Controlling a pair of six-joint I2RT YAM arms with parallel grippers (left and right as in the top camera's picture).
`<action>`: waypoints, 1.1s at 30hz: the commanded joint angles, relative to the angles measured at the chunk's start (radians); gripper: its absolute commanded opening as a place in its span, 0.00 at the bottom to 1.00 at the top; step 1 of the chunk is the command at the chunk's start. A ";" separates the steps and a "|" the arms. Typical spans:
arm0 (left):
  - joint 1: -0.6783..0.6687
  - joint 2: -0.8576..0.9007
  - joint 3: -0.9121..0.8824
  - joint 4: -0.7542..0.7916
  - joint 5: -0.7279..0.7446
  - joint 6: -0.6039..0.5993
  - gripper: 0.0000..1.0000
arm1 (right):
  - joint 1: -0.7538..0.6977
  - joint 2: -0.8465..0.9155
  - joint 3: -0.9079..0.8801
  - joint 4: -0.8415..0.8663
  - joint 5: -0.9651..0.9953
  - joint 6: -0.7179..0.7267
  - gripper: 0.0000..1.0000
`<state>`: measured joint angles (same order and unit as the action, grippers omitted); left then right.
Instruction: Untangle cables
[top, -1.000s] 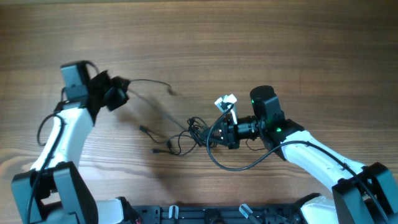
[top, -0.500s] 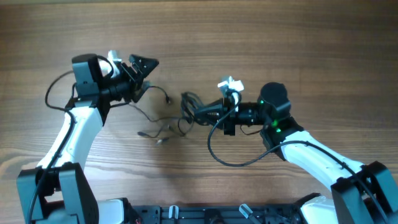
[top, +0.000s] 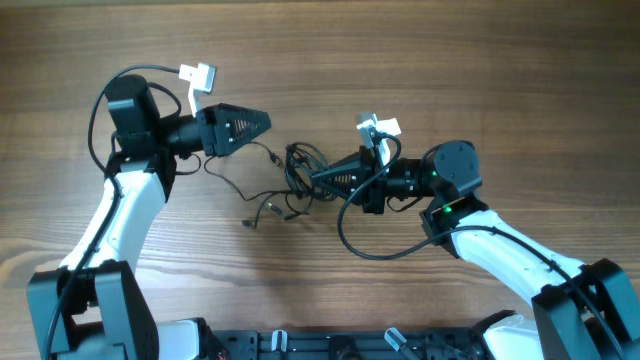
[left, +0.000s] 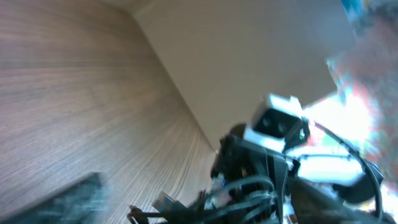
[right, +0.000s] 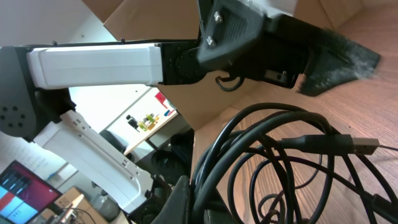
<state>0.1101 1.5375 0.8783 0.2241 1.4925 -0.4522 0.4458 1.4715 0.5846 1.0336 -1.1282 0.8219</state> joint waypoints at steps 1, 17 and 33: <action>-0.001 0.006 0.006 -0.026 -0.066 0.195 1.00 | -0.002 0.006 0.011 0.008 0.008 0.043 0.04; -0.029 0.005 0.421 -0.853 -1.423 -0.004 1.00 | -0.128 0.092 0.374 -0.695 0.596 -0.277 0.04; 0.214 0.006 0.358 -1.069 -0.325 0.904 1.00 | -0.077 0.241 0.486 -0.418 -0.333 -0.106 0.04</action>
<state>0.2821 1.5410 1.2804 -0.7971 0.8425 0.0555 0.3836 1.7027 1.0576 0.6094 -1.3502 0.7074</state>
